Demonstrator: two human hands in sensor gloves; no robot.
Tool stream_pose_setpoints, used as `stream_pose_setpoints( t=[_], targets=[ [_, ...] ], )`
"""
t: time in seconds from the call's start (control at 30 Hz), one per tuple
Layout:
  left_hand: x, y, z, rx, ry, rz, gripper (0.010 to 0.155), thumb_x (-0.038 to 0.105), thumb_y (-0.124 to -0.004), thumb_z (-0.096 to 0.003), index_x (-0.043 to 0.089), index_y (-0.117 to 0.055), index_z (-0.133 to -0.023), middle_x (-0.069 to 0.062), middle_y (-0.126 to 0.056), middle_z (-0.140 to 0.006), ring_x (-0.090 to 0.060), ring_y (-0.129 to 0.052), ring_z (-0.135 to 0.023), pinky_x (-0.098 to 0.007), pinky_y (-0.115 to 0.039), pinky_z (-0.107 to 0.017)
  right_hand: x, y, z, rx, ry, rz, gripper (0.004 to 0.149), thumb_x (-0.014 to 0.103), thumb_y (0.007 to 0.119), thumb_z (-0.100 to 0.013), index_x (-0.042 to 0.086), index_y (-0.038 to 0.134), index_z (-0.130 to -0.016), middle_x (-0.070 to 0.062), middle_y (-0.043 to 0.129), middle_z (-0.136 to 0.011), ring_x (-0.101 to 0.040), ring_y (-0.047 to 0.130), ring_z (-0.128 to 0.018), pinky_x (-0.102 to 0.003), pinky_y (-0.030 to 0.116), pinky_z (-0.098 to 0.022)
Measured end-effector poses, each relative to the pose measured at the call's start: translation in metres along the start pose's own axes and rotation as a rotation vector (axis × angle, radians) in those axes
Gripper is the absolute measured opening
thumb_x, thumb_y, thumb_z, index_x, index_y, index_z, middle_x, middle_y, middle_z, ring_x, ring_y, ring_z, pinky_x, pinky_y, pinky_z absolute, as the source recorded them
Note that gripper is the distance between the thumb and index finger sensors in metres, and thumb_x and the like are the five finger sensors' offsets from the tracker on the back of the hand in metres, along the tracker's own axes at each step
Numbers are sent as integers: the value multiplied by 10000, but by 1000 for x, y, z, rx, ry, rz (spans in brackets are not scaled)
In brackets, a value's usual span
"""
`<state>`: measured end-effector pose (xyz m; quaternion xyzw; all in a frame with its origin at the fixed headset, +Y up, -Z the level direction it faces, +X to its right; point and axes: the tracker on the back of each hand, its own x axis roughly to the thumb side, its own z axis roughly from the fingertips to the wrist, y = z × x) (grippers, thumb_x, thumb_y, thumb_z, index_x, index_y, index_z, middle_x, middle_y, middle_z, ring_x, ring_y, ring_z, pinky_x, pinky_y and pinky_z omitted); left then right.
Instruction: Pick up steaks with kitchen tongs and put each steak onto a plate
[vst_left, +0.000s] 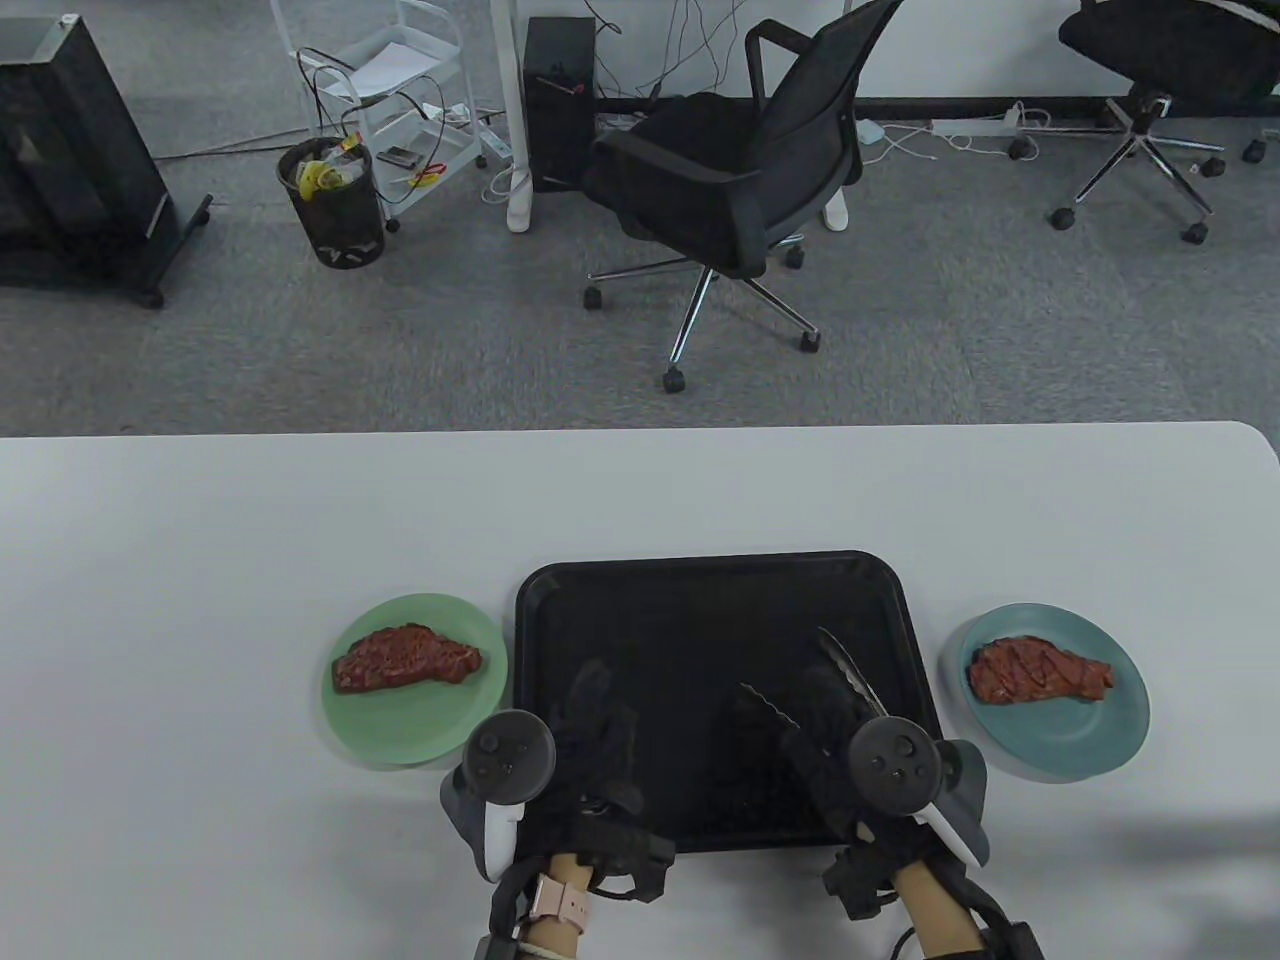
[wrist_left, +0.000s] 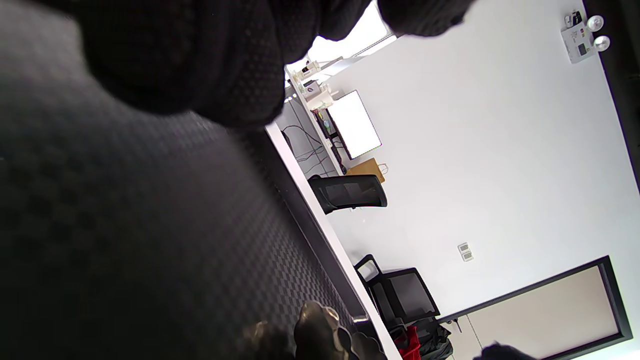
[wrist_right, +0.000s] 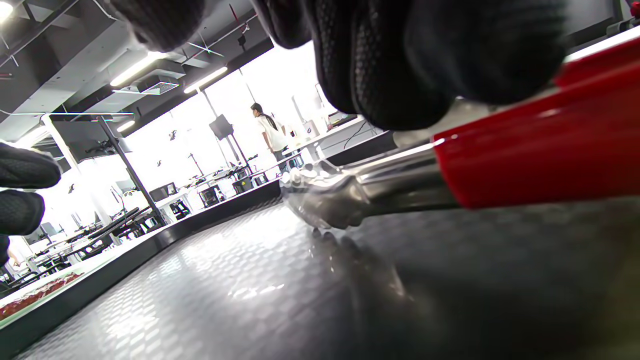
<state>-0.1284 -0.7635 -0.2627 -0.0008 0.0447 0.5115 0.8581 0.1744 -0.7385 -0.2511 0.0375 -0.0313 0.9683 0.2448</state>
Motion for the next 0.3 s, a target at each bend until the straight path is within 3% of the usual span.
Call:
stream_pose_setpoints(
  t=[0.3],
  targets=[
    [0,0,0,0,0,-6,649,372,-688,-461,120,-518,-1034,-212,-684,-869,-366,-946,-473,-302,-905,-235,2,2,0,16,-9,23,684,439,694,-456,110,510,-1026,-220,803,-844,-390,866,-554,-416,811,-308]
  ],
)
